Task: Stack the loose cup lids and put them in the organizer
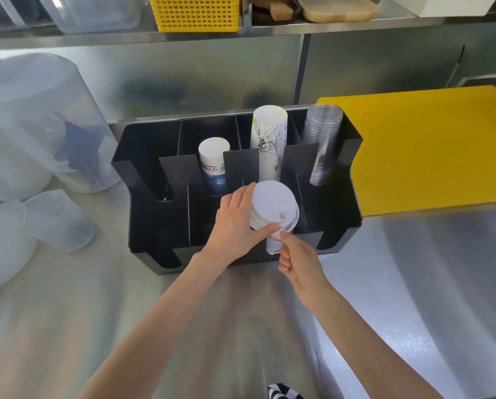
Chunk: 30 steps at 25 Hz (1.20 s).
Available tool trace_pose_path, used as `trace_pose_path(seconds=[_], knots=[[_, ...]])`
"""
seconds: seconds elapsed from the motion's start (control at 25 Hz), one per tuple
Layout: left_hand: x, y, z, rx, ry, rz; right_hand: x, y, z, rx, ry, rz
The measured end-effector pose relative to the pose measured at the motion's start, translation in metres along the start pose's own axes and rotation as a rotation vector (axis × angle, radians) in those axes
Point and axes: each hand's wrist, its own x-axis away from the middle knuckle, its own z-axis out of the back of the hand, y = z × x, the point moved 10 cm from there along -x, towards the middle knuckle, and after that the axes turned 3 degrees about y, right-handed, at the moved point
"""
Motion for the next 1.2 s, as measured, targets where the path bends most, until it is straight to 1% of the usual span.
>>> trace_pose_path(seconds=[0.08,0.2,0.36,0.52,0.68,0.92,1.04,1.12,1.2], knots=[[-0.005,0.003,-0.003,-0.041,-0.021,-0.044,-0.003,0.007,0.001,-0.042,0.010,-0.041],[-0.008,0.006,-0.011,-0.121,-0.052,-0.059,-0.006,0.015,0.003,-0.063,0.032,-0.083],[-0.013,0.006,-0.015,-0.307,-0.102,-0.071,-0.007,0.017,0.008,0.041,0.083,-0.079],[-0.021,0.006,-0.027,-0.554,-0.203,-0.088,-0.010,0.021,0.012,0.137,0.126,-0.091],[-0.021,0.001,-0.041,-0.690,-0.293,-0.080,-0.011,0.024,0.018,0.215,0.132,-0.086],[-0.020,-0.001,-0.047,-0.711,-0.305,-0.074,-0.013,0.025,0.017,0.255,0.084,-0.083],[-0.016,-0.001,-0.048,-0.680,-0.293,-0.077,-0.014,0.023,0.014,0.273,0.023,-0.062],[-0.016,-0.003,-0.047,-0.649,-0.276,-0.076,-0.013,0.018,0.012,0.318,-0.029,-0.036],[-0.009,0.001,-0.045,-0.591,-0.274,-0.091,-0.012,0.015,0.012,0.419,-0.069,-0.009]])
